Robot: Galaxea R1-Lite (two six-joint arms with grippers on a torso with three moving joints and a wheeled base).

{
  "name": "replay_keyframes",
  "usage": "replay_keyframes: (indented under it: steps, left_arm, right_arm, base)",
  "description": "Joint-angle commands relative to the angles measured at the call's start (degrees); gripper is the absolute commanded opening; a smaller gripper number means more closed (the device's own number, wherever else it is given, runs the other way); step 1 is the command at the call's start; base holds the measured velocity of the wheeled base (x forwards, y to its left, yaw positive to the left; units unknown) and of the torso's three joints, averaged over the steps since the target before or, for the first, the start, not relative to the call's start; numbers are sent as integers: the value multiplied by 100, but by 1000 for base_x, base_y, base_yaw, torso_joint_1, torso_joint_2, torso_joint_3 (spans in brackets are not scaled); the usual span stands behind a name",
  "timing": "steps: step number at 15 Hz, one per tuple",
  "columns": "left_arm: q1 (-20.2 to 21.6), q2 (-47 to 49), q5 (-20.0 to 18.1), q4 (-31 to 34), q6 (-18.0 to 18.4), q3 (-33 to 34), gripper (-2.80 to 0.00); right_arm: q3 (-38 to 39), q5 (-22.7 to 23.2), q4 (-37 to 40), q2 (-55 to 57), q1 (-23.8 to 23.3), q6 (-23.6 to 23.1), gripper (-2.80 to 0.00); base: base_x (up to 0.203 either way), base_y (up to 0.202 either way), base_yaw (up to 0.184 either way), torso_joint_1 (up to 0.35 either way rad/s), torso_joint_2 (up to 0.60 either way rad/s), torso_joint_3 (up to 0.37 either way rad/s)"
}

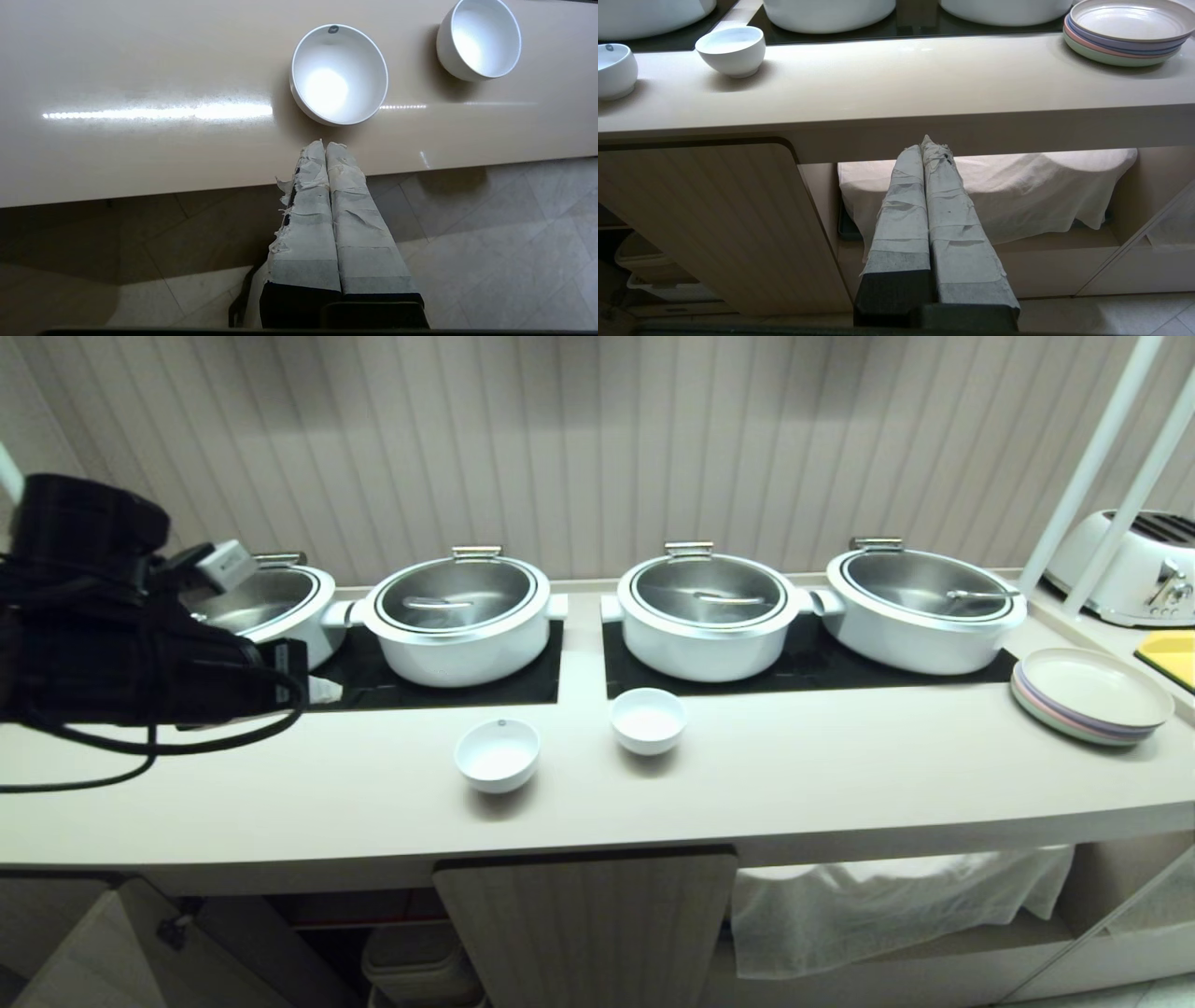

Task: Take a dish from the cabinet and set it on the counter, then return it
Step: Pick up the bowl from the table

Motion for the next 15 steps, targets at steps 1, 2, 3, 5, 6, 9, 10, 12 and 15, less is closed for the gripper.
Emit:
replay_keyframes:
  steps: [1, 2, 3, 5, 6, 9, 10, 12, 15]
  left_arm:
    - [-37, 1009, -5, 58, -60, -347, -280]
    - [-62, 1222, -3, 68, -71, -453, -280]
    - [-104, 1409, 1, 79, -77, -556, -280]
    - [-179, 1683, -4, 269, -80, -833, -280]
    - [-208, 1784, -14, 524, -80, -1006, -280]
    - [-342, 2115, 6, 840, -72, -1396, -280]
    - [-372, 2182, 12, 1037, -65, -1538, -280]
    - [-488, 2362, 53, 1459, -50, -1908, -280]
    - [-615, 2693, 364, 1590, 116, -2314, -280]
  right_arm:
    - [-4, -1, 0, 0, 1, 2, -280]
    - [2, -1, -6, 6, 1, 2, -280]
    - [-6, -1, 0, 6, 1, 2, -280]
    - [-3, -1, -5, 1, 1, 2, -280]
    - [-2, -1, -4, 6, 1, 2, -280]
    - [-5, -1, -1, 6, 1, 2, -280]
    - [-3, -1, -3, 6, 1, 2, -280]
    - [-6, -1, -7, 6, 1, 2, -280]
    - [-6, -1, 0, 6, 1, 2, -280]
  base:
    - [0, 0, 0, 0, 0, 0]
    - [0, 0, 0, 0, 0, 0]
    - [0, 0, 0, 0, 0, 0]
    - [0, 0, 0, 0, 0, 0]
    - [0, 0, 0, 0, 0, 0]
    - [0, 0, 0, 0, 0, 0]
    - [0, 0, 0, 0, 0, 0]
    - [0, 0, 0, 0, 0, 0]
    - [0, 0, 0, 0, 0, 0]
